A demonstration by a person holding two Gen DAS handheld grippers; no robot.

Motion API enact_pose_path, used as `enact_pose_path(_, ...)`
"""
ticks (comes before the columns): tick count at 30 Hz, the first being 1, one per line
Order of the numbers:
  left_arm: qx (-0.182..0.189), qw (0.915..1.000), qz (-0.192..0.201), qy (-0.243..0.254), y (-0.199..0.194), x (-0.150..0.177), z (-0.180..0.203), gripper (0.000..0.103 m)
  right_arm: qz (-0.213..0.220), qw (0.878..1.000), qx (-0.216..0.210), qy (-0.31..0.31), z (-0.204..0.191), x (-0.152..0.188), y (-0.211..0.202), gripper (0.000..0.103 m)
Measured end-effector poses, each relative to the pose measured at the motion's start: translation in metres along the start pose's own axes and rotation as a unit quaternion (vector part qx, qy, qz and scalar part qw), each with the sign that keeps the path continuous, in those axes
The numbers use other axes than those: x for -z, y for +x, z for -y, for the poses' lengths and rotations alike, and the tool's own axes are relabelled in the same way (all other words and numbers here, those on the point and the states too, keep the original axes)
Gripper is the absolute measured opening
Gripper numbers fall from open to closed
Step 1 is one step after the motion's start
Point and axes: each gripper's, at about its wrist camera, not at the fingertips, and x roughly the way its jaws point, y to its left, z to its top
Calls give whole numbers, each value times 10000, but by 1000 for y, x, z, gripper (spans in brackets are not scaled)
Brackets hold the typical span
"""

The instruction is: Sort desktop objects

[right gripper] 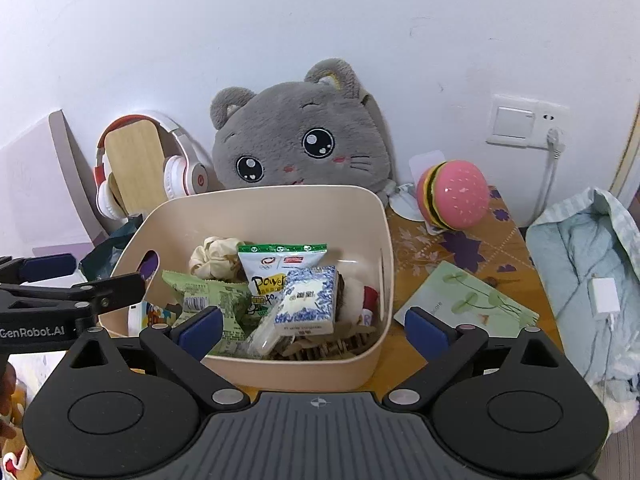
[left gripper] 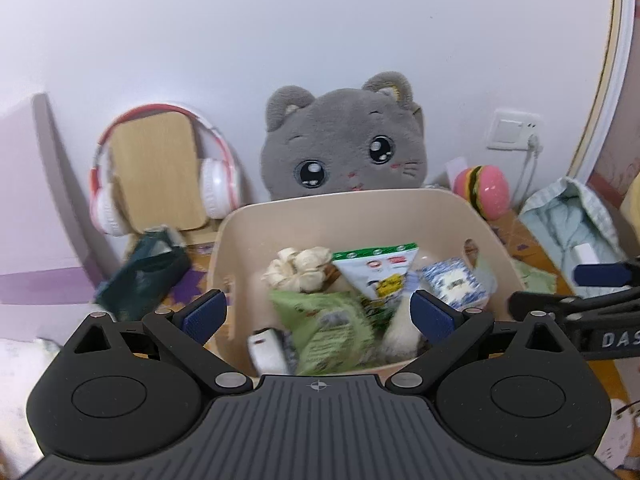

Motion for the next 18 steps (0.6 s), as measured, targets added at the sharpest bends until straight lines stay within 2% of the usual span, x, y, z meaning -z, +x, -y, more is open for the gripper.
enact_pose_path(3, -80, 9999, 120, 71, -16, 6, -2, 100, 37, 10000, 40, 43, 0, 7, -11, 100)
enact_pose_path(18, 263, 9995, 138, -58, -108, 45, -16, 100, 260, 9995, 170, 80, -20, 61, -87, 103)
